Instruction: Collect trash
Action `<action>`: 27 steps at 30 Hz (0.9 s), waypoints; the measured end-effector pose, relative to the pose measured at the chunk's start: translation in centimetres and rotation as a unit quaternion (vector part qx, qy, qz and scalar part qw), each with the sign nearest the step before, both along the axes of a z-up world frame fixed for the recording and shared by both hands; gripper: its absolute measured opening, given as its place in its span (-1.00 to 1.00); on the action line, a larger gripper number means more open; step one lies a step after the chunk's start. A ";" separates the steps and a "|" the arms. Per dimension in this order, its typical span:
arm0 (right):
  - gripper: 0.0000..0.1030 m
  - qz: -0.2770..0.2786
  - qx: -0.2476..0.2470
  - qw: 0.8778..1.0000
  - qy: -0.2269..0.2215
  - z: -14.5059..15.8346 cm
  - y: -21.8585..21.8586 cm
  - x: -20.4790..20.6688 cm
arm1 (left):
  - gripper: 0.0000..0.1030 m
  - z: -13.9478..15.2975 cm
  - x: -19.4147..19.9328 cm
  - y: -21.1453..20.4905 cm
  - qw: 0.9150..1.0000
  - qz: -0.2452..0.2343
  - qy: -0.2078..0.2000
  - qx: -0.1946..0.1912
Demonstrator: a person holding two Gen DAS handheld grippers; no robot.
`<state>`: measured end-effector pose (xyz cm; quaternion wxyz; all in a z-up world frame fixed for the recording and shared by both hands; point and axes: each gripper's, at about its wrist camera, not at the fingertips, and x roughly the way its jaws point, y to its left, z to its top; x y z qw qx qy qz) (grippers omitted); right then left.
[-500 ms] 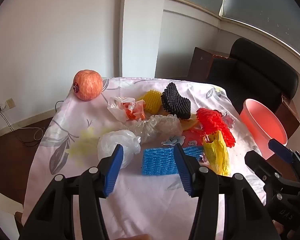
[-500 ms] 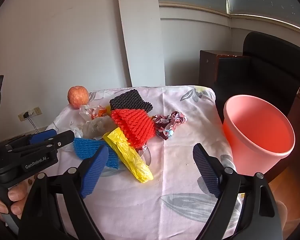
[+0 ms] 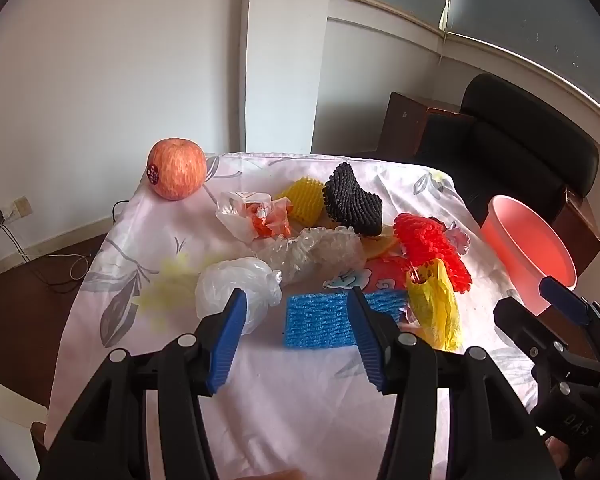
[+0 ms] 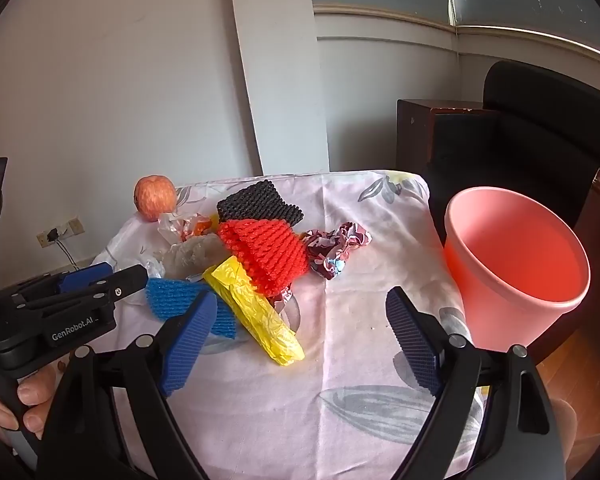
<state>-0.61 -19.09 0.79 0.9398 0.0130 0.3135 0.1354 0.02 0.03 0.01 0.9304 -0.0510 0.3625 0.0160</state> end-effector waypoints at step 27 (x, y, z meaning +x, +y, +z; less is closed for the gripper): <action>0.69 -0.003 0.012 1.000 0.005 -0.3 -0.6 0.0 | 0.01 -0.6 0.0 -0.1 1.000 -0.004 0.010 0.004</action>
